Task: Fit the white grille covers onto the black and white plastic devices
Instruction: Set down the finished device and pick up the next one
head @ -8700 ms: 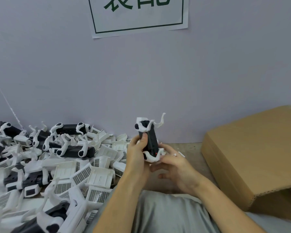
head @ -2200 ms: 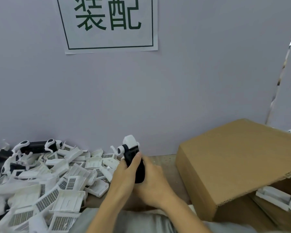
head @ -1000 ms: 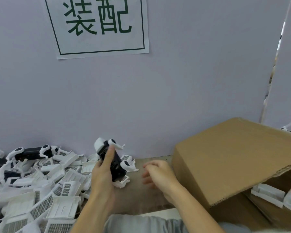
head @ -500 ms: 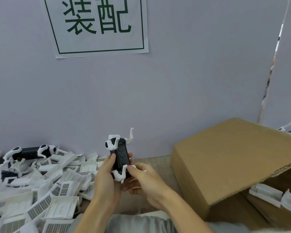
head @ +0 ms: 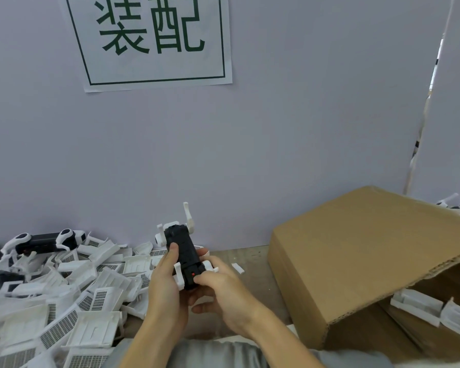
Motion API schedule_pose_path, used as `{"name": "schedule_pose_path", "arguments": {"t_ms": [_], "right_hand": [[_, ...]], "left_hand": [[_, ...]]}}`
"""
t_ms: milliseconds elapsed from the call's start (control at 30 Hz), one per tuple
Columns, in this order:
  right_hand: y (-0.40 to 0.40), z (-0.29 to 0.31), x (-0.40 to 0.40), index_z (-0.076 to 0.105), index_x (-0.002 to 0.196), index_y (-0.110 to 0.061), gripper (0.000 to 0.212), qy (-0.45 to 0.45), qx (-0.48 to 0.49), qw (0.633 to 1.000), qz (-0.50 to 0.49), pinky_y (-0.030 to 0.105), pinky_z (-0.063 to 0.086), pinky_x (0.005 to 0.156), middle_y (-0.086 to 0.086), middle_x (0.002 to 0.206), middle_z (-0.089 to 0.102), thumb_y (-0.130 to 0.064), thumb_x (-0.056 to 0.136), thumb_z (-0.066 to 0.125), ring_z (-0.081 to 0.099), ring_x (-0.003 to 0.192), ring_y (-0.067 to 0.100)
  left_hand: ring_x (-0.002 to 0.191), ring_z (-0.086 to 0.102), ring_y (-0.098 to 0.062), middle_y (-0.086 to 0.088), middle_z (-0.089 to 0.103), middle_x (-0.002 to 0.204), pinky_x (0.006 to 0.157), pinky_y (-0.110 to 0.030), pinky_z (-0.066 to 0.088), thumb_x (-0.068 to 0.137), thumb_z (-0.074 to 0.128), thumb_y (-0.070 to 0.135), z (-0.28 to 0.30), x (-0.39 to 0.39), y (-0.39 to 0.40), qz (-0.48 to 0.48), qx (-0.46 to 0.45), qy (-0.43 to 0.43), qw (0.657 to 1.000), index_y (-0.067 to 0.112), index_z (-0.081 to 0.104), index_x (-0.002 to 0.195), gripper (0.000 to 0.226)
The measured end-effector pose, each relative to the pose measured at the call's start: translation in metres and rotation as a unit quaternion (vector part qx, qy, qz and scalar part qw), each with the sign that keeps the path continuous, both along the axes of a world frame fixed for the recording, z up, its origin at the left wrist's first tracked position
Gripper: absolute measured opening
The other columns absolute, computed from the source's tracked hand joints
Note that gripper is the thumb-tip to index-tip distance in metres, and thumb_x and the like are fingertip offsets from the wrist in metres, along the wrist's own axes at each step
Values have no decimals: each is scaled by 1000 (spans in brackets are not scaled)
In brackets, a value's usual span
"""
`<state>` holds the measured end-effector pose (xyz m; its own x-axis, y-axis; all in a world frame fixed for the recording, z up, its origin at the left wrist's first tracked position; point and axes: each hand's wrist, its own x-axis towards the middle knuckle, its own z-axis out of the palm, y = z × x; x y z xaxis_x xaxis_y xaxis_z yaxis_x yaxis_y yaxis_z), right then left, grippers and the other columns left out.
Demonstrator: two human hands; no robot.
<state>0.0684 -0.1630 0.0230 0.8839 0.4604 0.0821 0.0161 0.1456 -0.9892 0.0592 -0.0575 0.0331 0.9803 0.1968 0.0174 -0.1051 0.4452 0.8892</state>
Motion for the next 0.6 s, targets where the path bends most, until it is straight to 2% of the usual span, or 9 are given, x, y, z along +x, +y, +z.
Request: {"name": "schedule_pose_path", "arguments": {"t_ms": [67, 167, 267, 400, 500, 600], "right_hand": [[0, -2, 2, 60, 112, -30, 38, -2, -13, 1000, -7, 26, 52, 62, -8, 78, 70, -27, 75, 53, 63, 67, 12], [1, -4, 3, 59, 110, -37, 34, 8, -31, 999, -30, 24, 50, 59, -11, 71, 66, -30, 77, 54, 58, 61, 9], [0, -5, 2, 62, 102, -49, 31, 14, -39, 998, -48, 23, 47, 58, -16, 66, 61, -31, 78, 53, 51, 57, 4], [-2, -3, -1, 63, 109, -37, 26, 23, -20, 999, -34, 24, 47, 58, -10, 77, 65, -32, 84, 58, 54, 63, 9], [-3, -2, 0, 62, 115, -32, 22, 18, -9, 999, -43, 24, 48, 59, -11, 74, 64, -26, 94, 57, 54, 62, 7], [-5, 0, -2, 61, 115, -31, 26, 12, 4, 1000, -24, 24, 47, 60, -16, 70, 63, -22, 91, 57, 54, 61, 3]], "left_hand": [[59, 67, -28, -16, 76, 100, 40, -23, 38, 99, 47, 48, 1, -1, -1, 5, -2, -6, 1000, 13, 78, 86, 49], [53, 62, -26, -17, 73, 101, 41, -25, 38, 97, 51, 43, 1, -1, -2, 5, 11, -26, 1000, 8, 69, 102, 41], [57, 65, -29, -16, 73, 94, 42, -29, 45, 96, 52, 39, 1, -1, -3, 5, 19, -46, 999, 8, 67, 105, 36], [55, 62, -27, -19, 73, 97, 40, -26, 42, 94, 55, 37, -1, 1, -4, 17, 34, -51, 998, 7, 67, 107, 35], [56, 63, -26, -19, 73, 97, 40, -27, 43, 94, 56, 36, -1, 2, -3, 12, 32, -54, 998, 6, 67, 108, 35], [52, 64, -26, -18, 72, 93, 39, -27, 42, 98, 52, 36, 0, 1, -4, 4, 29, -54, 998, 4, 66, 107, 36]]}}
